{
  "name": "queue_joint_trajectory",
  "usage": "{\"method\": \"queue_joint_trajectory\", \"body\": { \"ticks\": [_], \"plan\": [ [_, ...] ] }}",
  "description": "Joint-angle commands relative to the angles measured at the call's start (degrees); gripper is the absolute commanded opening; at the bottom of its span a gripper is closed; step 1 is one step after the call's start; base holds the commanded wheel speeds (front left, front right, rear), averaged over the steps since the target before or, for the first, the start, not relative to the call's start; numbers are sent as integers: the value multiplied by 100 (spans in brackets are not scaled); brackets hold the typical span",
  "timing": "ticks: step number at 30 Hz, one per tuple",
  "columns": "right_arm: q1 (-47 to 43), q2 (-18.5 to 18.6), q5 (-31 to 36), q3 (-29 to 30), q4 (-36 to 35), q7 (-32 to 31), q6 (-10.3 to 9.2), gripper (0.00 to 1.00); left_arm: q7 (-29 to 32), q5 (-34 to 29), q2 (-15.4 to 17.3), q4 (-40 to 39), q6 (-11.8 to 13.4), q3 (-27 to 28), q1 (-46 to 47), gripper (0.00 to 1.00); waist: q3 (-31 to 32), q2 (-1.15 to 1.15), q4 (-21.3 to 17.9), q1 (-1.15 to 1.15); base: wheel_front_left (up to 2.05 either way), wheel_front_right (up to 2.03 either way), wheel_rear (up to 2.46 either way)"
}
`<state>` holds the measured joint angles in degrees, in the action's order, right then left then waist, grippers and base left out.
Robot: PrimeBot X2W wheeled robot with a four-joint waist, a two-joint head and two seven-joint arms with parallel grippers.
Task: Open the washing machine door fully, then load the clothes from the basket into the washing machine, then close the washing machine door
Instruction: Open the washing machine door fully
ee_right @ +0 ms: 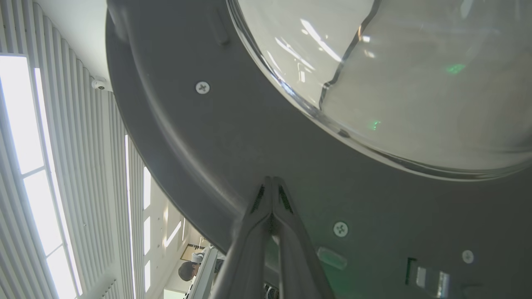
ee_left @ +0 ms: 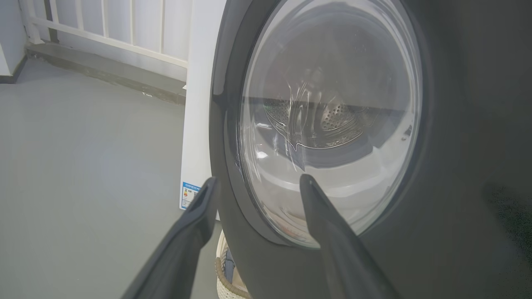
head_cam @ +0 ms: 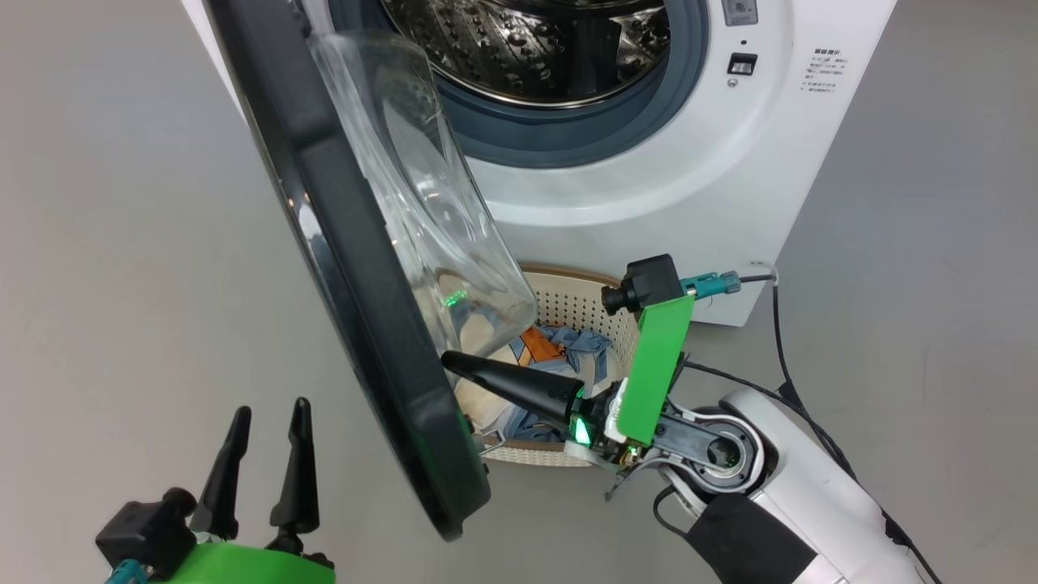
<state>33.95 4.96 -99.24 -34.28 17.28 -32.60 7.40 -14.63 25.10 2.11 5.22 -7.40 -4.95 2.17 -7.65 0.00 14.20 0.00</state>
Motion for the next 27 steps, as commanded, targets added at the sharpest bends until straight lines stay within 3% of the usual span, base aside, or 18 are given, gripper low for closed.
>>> {"method": "queue_joint_trajectory", "body": {
  "ticks": [1, 21, 27],
  "plan": [
    [-27, -208, -50, -162, -166, 80, 9, 0, -37, 16, 76, -100, -9, 161, 3, 100, 28, 0, 9, 0, 0, 0, 0],
    [61, -208, -618, -973, 59, 1107, 9, 0, -37, 138, 76, -45, 15, -28, -39, 100, 270, 0, 149, 0, 0, 0, 0],
    [15, -208, -611, -900, 50, 1237, 9, 0, -37, 127, 76, -51, 28, 29, -80, 100, 365, 0, 76, 0, 0, 0, 0]
  ]
}}
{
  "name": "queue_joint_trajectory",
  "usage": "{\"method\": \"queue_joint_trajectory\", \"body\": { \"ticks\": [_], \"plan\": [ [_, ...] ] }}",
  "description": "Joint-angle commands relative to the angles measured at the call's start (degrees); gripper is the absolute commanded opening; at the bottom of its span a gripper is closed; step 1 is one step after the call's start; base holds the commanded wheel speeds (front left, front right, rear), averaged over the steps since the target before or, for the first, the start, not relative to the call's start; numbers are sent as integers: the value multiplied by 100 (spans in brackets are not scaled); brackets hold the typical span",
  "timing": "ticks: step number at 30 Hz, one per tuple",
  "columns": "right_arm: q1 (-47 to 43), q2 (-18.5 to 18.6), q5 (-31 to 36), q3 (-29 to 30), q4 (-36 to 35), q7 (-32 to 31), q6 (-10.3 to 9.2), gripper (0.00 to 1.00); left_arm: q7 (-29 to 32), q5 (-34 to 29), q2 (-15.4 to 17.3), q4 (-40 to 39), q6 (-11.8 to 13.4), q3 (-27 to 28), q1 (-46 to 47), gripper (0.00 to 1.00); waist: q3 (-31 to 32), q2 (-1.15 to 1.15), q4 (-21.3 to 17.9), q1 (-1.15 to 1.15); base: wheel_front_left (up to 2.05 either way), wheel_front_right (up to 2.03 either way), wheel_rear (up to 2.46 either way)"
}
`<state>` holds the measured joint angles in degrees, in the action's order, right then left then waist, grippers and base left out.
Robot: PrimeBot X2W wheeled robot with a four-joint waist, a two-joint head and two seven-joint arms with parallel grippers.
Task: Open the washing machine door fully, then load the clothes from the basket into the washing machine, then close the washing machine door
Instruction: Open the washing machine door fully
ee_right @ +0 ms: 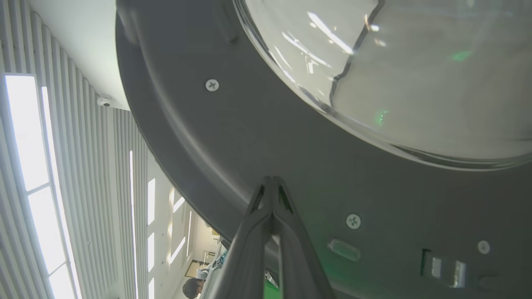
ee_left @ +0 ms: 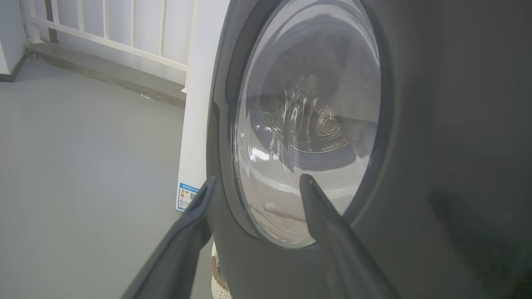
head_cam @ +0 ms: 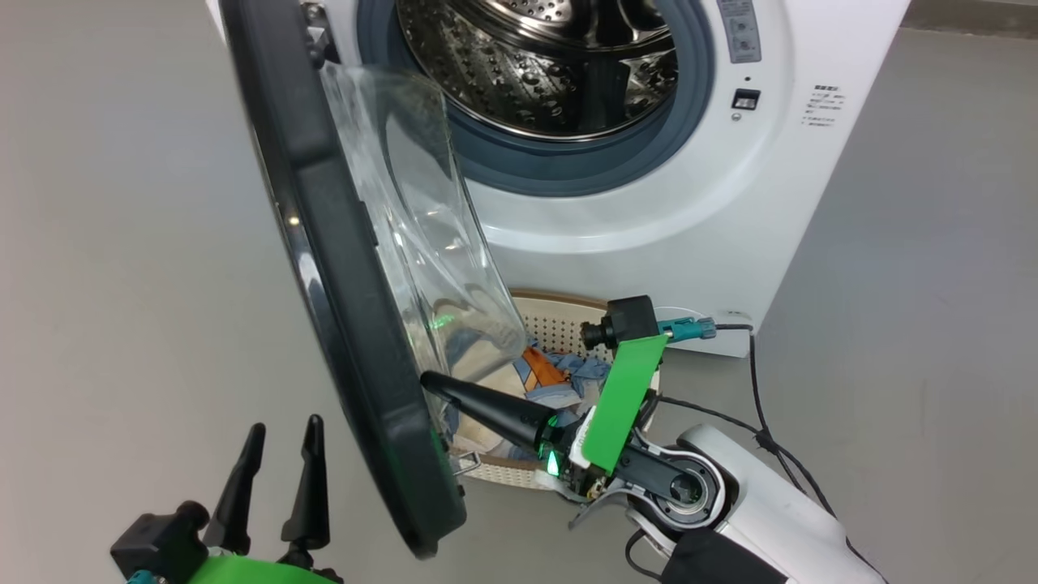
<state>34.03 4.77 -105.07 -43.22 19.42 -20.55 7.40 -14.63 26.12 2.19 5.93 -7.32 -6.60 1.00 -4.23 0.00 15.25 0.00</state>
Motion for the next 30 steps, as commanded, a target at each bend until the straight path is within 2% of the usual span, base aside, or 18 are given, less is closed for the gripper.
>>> {"method": "queue_joint_trajectory", "body": {
  "ticks": [1, 9, 12, 14, 17, 18, 19, 20, 22, 23, 26, 30],
  "plan": [
    [-3, -189, -6, 35, -171, 35, 9, 0, -37, 18, 69, -126, 23, 223, 20, 100, 41, 0, -68, 0, 0, 0, 0],
    [-153, -178, 683, 566, -482, 44, 9, 0, -37, -72, 69, -135, 25, 504, -68, 100, 133, 0, -393, 0, 0, 0, 0],
    [-284, -42, 1077, 816, -765, 191, 9, 0, -37, -139, 69, -121, 21, 604, -108, 100, 160, 0, -490, 0, 0, 0, 0],
    [-385, 88, 1321, 949, -984, 367, 9, 24, -37, -176, 69, -120, 19, 689, -136, 100, 170, 0, -552, 0, 0, 0, 0],
    [-552, 372, 1684, 1086, -1323, 694, 9, 47, -37, -214, 69, -106, 13, 798, -174, 100, 193, 0, -614, 0, 0, 0, 0],
    [-604, 507, 1867, 1085, -1419, 847, 9, 67, -37, -228, 69, -103, 11, 828, -187, 100, 200, 0, -632, 0, 0, 0, 0],
    [-654, 657, 2079, 1067, -1495, 1041, 9, 95, -37, -244, 69, -97, 9, 859, -198, 100, 206, 0, -649, 0, 0, 0, 0],
    [-715, 791, 2248, 1050, -1550, 1260, 9, 100, -37, -258, 69, -91, 7, 885, -207, 100, 214, 0, -663, 0, 0, 0, 0],
    [-805, 1083, 2596, 986, -1622, 1721, 9, 100, -37, -283, 69, -92, 4, 932, -229, 100, 226, 0, -699, 0, 0, 0, 0],
    [-884, 1377, 2973, 890, -1593, 2276, 9, 100, -37, -316, 69, -95, 0, 982, -260, 100, 246, 0, -751, 0, 0, 0, 0],
    [-1011, 1777, 3414, 756, -1417, 3064, 9, 100, -37, -352, 69, -93, -4, 1040, -320, 100, 290, 0, -825, 0, 0, 0, 0],
    [-1137, 2058, 3803, 708, -1196, 3448, 9, 100, -37, -384, 69, -91, -7, 1106, -397, 100, 341, 0, -921, 0, 0, 0, 0]
  ]
}}
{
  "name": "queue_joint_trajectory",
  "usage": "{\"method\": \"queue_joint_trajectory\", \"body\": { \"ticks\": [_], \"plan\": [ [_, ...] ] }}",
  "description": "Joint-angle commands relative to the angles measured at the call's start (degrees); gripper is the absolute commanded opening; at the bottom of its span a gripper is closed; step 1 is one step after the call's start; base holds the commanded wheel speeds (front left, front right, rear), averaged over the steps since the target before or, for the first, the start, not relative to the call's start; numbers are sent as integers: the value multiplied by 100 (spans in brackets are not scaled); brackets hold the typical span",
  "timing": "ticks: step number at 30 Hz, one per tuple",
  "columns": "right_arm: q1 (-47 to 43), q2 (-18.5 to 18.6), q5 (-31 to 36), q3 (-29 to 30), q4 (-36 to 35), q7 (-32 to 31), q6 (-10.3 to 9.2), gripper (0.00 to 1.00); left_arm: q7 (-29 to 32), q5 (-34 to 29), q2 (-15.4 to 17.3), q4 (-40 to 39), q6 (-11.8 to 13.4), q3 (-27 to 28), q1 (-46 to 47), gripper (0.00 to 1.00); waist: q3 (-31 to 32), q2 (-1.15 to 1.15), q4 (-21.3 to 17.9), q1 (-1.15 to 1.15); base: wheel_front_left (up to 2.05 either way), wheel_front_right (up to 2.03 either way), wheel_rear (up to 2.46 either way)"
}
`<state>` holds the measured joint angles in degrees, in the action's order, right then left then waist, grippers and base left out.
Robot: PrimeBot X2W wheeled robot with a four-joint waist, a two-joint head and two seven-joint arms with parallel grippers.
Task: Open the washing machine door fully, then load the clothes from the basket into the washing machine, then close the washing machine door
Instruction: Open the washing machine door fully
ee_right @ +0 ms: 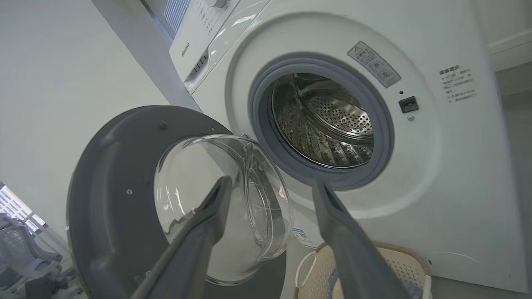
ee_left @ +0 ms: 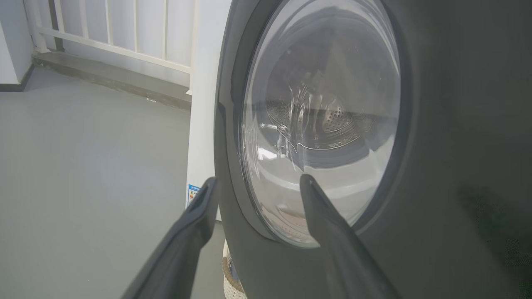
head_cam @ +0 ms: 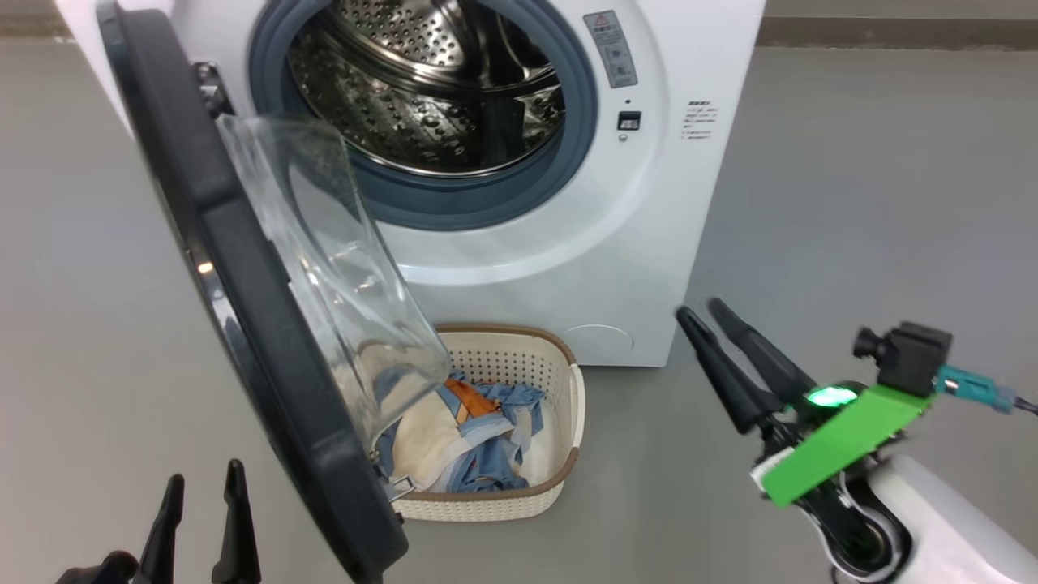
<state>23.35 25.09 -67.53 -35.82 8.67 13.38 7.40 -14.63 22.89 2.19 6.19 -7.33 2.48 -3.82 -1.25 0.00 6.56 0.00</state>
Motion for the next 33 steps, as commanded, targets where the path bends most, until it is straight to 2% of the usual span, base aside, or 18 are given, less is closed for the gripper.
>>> {"method": "queue_joint_trajectory", "body": {
  "ticks": [1, 3, 7, 15, 22, 25, 33],
  "plan": [
    [-121, 93, 189, 24, -52, 108, 9, 100, -37, -71, 69, -118, -7, 215, 62, 100, 51, 0, -76, 0, 0, 0, 0],
    [-250, 151, 398, 202, 7, 150, 9, 100, -37, -89, 69, -126, -9, 247, 26, 100, 62, 0, -125, 0, 0, 0, 0],
    [-574, 50, 1223, 995, -107, 159, 9, 100, -37, -130, 69, -145, -12, 330, -35, 100, 66, 0, -255, 0, 0, 0, 0],
    [-1414, -306, 2969, 2016, -366, 161, 9, 100, -37, -167, 69, -149, -14, 397, -118, 100, 95, 0, -389, 0, 0, 0, 0],
    [-2151, -727, 4020, 2827, -557, 162, 9, 100, -37, -158, 69, -155, -15, 431, -167, 100, 139, 0, -401, 0, 0, 0, 0],
    [-2363, -955, 4228, 3127, -660, 162, 9, 100, -37, -156, 69, -156, -15, 451, -197, 100, 150, 0, -415, 0, 0, 0, 0],
    [-2748, -1181, 4847, 3559, -727, 162, 9, 100, -37, -182, 69, -168, -15, 462, -217, 100, 143, 0, -446, 0, 0, 0, 0]
  ]
}}
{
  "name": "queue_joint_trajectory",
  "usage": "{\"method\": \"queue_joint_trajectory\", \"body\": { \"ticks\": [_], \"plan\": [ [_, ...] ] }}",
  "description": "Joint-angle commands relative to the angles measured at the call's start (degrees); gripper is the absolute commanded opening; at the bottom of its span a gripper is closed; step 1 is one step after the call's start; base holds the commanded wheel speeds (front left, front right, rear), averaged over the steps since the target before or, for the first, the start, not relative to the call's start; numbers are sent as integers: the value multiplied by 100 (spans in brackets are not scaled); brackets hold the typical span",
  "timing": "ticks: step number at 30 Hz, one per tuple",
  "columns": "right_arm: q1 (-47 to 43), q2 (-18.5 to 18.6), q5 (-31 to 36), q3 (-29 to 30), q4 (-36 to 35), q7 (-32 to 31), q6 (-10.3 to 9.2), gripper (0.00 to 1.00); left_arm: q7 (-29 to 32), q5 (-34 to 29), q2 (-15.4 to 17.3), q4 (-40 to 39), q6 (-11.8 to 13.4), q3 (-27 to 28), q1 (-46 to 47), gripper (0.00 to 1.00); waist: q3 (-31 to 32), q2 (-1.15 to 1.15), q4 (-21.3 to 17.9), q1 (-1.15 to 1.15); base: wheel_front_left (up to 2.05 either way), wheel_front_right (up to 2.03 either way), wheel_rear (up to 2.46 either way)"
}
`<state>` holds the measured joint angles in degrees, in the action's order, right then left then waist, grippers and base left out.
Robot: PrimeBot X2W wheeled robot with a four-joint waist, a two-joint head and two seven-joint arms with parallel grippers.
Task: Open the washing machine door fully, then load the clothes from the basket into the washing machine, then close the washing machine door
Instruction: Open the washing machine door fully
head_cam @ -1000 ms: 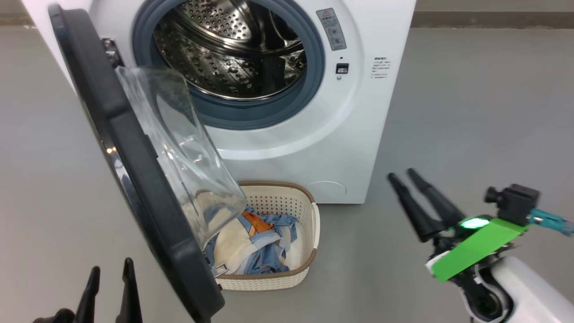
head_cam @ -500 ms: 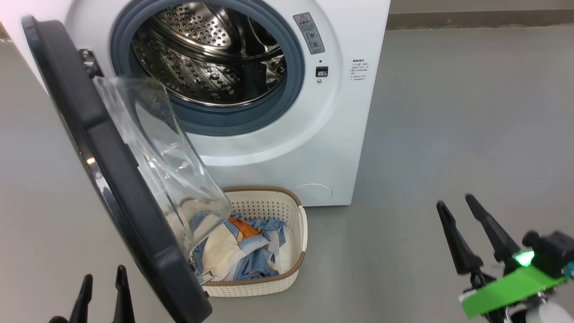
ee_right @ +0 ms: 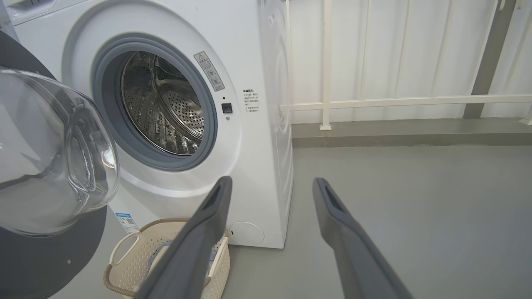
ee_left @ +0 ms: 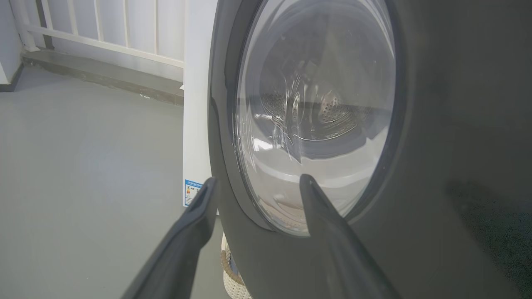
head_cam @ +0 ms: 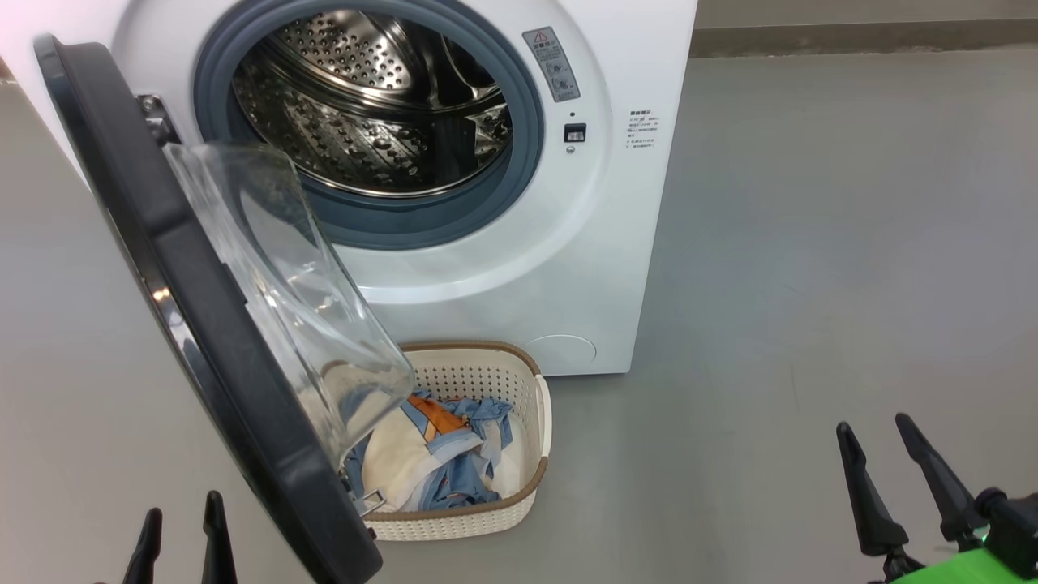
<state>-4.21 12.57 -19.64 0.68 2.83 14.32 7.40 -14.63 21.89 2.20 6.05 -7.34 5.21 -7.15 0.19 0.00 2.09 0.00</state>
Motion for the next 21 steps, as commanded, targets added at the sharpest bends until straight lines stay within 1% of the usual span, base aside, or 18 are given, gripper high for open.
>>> {"method": "queue_joint_trajectory", "body": {
  "ticks": [1, 6, 14, 21],
  "plan": [
    [-30, 38, 108, -50, -130, 67, 9, 100, -37, -83, 67, -156, -14, 186, 117, 100, -3, 0, 1, 0, 0, 0, 0],
    [-153, -67, 315, 88, -32, 67, 9, 100, -37, -88, 67, -159, -14, 199, 115, 100, -5, 0, -15, 0, 0, 0, 0],
    [-261, -225, 445, 308, 152, 68, 9, 100, -37, -106, 67, -182, -14, 215, 113, 100, 7, 0, -41, 0, 0, 0, 0],
    [-305, -305, 526, 369, 311, 68, 9, 100, -37, -114, 67, -178, -14, 225, 99, 100, 21, 0, -59, 0, 0, 0, 0]
  ]
}}
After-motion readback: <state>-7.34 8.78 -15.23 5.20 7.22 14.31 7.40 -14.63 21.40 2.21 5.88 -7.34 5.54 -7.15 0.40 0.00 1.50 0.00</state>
